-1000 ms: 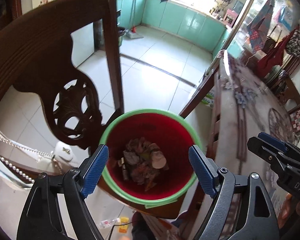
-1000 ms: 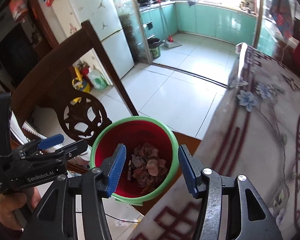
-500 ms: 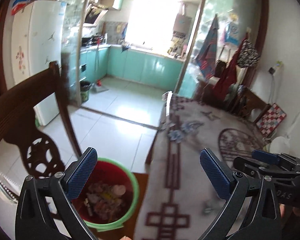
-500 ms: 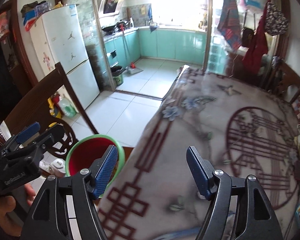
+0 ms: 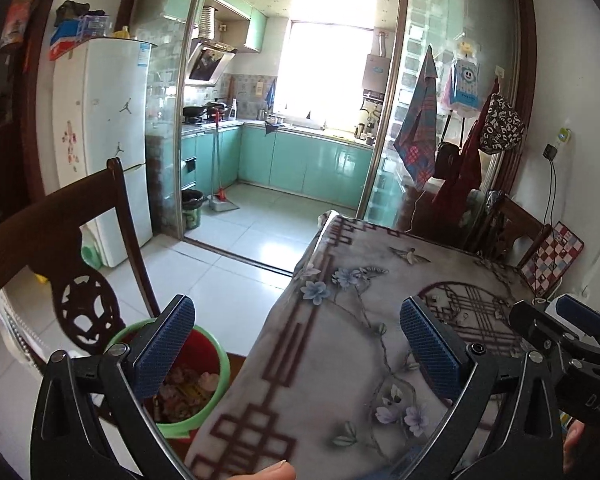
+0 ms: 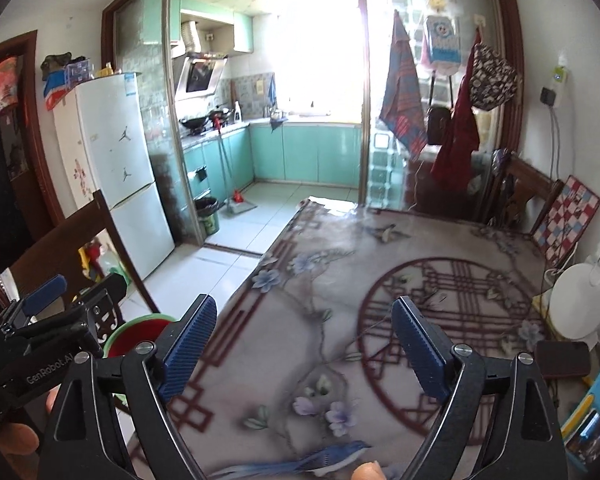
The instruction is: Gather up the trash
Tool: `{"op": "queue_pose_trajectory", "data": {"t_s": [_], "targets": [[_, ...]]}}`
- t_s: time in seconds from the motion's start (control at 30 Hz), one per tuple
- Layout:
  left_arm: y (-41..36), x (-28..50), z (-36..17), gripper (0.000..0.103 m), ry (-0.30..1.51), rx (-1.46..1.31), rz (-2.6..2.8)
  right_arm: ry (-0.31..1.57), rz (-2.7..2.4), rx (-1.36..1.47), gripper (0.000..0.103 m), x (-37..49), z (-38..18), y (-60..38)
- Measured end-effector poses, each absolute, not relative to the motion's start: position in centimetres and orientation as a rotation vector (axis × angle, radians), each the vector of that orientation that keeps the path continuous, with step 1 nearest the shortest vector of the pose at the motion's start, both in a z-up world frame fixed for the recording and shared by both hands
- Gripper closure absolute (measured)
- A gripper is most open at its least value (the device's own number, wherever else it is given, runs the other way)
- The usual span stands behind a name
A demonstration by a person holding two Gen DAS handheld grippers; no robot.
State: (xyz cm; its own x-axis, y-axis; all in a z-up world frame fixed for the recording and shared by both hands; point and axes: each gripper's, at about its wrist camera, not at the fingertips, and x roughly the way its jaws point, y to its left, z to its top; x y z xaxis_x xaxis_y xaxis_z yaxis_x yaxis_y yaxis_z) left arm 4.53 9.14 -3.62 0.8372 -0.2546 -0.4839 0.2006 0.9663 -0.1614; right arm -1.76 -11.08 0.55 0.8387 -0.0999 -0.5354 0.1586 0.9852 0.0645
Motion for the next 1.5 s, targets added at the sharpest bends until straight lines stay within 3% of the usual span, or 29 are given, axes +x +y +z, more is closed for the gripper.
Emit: {"op": "queue_pose_trajectory", "data": {"t_s": [1.5], "targets": [[5.6, 0.9, -1.9, 0.0, 0.543, -0.053, -0.22, 0.555, -0.149, 0.111, 0.007, -5.2, 2.6, -15.3]]}}
